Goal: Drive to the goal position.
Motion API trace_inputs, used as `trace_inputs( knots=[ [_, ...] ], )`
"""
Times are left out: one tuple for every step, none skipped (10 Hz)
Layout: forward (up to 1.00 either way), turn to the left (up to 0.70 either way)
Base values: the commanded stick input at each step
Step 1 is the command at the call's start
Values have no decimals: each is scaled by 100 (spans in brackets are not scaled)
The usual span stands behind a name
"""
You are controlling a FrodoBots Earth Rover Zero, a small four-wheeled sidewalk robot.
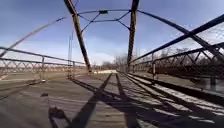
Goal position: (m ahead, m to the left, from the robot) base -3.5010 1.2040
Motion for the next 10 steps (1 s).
trace_inputs(
  knots=[
    [100, 0],
    [100, 0],
    [100, 0],
    [100, 0],
    [100, 0],
    [100, 0],
    [100, 0],
    [100, 22],
    [100, 40],
    [100, 40]
  ],
)
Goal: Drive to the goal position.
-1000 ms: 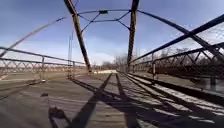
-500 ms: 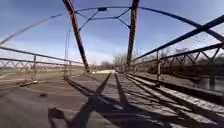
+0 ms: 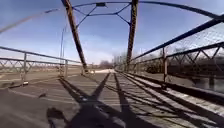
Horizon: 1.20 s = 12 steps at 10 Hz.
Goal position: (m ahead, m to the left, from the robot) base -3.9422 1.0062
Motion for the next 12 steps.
trace_inputs(
  knots=[
    [100, 0],
    [100, 0],
    [100, 0],
    [100, 0],
    [100, 0],
    [100, 0],
    [100, 0],
    [100, 0],
    [100, 0],
    [100, 0],
    [100, 0],
    [100, 0]
  ],
)
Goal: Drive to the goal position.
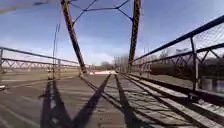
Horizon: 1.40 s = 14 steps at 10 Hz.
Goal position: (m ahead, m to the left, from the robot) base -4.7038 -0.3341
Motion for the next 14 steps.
trace_inputs(
  knots=[
    [100, 0],
    [100, 0],
    [100, 13],
    [100, 40],
    [100, 40],
    [100, 2],
    [100, 0],
    [100, 0],
    [100, 0],
    [100, 0],
    [100, 0],
    [100, 0],
    [100, 0],
    [100, 0]
  ],
)
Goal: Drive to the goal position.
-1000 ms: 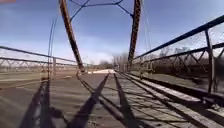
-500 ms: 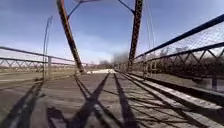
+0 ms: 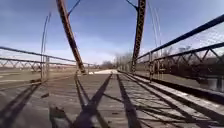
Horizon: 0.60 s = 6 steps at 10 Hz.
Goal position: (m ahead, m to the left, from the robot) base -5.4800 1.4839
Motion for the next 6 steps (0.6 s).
trace_inputs(
  knots=[
    [100, 0],
    [100, 0],
    [100, 0],
    [100, 0],
    [100, 0],
    [100, 0]
  ],
)
